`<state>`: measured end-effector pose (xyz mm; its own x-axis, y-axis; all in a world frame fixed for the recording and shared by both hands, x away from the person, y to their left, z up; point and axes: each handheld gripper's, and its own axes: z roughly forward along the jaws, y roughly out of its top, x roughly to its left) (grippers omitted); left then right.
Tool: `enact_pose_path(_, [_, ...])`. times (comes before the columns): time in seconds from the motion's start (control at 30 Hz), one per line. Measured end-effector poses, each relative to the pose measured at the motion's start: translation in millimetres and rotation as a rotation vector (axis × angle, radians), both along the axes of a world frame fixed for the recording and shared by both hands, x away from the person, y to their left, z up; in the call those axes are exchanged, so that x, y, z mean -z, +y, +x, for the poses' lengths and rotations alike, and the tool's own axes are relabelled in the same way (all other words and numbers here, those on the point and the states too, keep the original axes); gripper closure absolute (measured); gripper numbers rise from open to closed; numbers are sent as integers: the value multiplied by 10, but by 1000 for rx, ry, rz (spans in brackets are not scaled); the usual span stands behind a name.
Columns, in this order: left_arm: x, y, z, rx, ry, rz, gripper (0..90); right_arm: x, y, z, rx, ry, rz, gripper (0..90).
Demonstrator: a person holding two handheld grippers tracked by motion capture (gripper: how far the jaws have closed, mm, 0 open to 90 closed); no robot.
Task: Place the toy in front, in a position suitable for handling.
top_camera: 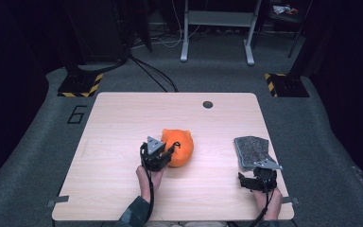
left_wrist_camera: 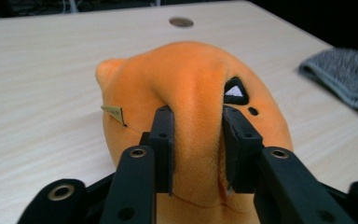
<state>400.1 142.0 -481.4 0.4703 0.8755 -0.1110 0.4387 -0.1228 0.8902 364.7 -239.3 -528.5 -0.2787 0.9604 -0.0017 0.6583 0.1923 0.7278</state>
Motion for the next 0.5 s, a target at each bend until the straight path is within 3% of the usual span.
enact_pose_path(0.1, [-6, 16, -4, -3, -7, 4, 554, 0, -1, 0, -1, 0, 0, 83])
enact_pose_path(0.13, [-19, 30, -2, -9, -5, 1, 554, -1, 0, 0, -2, 2, 0, 83])
enact_pose_path(0.17, [-45, 66, -2, 2, -12, -4, 448, -2, -2, 1, -3, 4, -1, 83])
enact_pose_path(0.37, [-140, 181, -49, -10, -45, 9, 250, -1, -1, 1, -2, 2, 0, 83])
enact_pose_path(0.5, [-133, 429, -101, -20, -43, 15, 165, -1, -1, 1, -3, 2, 0, 83])
